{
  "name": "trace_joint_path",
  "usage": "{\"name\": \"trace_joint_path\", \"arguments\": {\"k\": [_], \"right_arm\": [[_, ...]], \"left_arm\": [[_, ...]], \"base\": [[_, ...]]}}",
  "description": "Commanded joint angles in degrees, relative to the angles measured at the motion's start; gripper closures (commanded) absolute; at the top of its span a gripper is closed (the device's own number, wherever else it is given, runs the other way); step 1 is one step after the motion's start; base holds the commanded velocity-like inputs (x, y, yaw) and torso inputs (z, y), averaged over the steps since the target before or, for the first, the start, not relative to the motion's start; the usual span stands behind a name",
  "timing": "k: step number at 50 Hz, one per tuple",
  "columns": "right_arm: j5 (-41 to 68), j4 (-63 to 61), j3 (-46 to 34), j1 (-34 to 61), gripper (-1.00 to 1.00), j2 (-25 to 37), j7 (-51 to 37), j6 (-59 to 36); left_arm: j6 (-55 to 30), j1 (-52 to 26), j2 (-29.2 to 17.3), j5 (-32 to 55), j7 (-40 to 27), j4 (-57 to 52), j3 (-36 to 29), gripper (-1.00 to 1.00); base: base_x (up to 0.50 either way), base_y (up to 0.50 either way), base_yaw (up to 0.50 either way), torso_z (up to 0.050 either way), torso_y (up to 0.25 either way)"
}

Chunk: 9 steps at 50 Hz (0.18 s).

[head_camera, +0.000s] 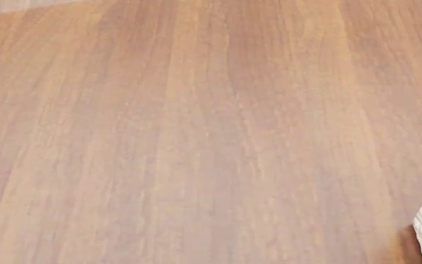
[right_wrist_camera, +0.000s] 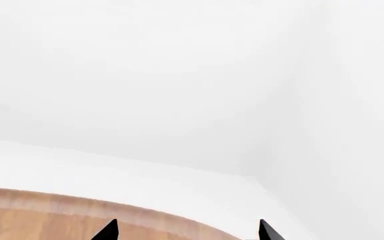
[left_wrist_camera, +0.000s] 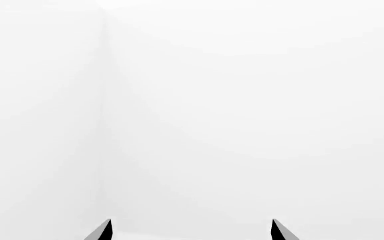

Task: Pick the milk and place it in the basket.

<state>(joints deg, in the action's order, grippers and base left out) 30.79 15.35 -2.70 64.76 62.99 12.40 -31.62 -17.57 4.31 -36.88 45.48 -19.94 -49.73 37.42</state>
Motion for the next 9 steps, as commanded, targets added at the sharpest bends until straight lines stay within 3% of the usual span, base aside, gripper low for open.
{"name": "trace_joint_path", "arguments": {"k": [1,9], "right_arm": [[1.38,0.19,7.84,1.51,-1.0,-3.68,0.01,8.03],[2.93,0.03,9.95,2.48,-1.0,-4.62,-0.9,8.47]], "left_arm": [[0.37,0.17,1.01,-1.45,1.23,0.07,1.13,-1.0],[0.5,0.25,1.02,-1.54,1.26,0.15,1.03,-1.0]], "base": [[0.0,0.0,0.0,0.0,0.0],[0.0,0.0,0.0,0.0,0.0]]}}
